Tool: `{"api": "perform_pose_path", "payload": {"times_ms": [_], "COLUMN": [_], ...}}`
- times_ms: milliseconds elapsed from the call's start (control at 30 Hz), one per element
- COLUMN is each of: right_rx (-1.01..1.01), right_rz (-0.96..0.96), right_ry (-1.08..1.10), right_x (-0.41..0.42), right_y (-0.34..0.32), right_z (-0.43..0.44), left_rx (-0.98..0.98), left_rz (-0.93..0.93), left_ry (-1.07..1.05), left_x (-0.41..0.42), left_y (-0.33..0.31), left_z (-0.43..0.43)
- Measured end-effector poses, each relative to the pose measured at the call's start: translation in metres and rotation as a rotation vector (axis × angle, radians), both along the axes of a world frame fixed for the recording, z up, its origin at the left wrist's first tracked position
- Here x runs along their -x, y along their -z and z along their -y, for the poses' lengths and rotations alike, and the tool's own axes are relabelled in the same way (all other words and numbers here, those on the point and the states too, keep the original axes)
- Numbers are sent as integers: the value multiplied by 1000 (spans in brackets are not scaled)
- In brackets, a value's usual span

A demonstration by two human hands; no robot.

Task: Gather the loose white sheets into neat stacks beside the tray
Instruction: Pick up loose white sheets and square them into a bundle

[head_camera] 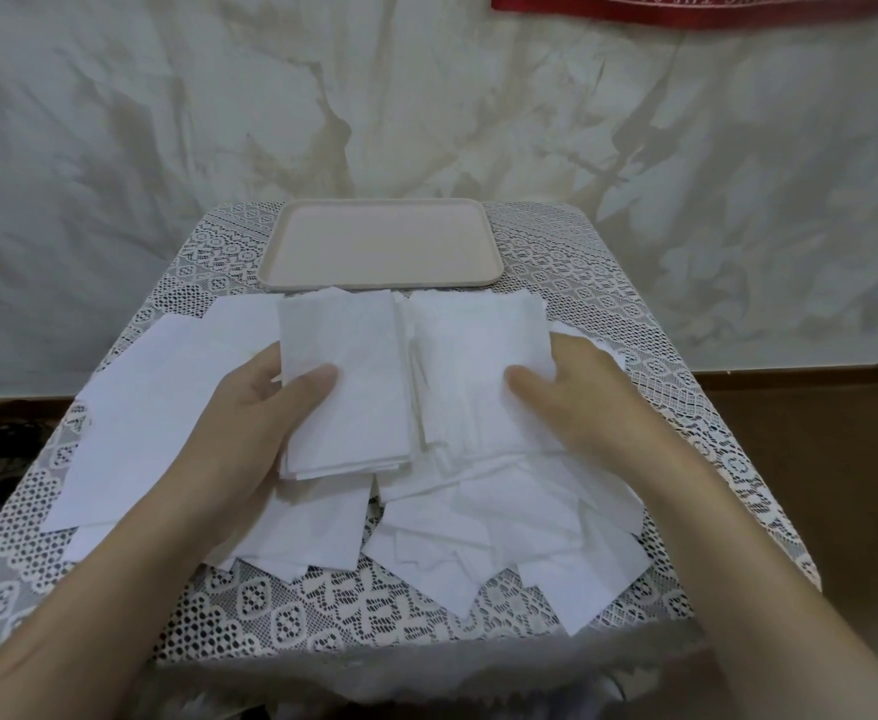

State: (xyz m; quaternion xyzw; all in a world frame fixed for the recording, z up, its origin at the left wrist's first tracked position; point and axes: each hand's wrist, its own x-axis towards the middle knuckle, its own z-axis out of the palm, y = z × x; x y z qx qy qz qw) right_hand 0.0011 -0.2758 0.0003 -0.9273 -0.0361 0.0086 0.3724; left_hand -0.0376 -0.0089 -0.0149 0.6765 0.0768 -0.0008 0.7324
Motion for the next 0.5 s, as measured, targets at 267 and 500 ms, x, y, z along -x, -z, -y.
{"api": "perform_pose_path", "payload": {"times_ms": [267, 500], "right_rx": [-372, -458], "right_rz": [-4, -138], "right_ry": [90, 156], "right_x": [-7, -6], "right_y": [1, -2], "right_z": [15, 23], "left_rx": [3, -27], "left_rz": [8, 17], "left_ry": [27, 13], "left_x": [2, 7], "left_y": [-2, -5], "left_z": [1, 3]}}
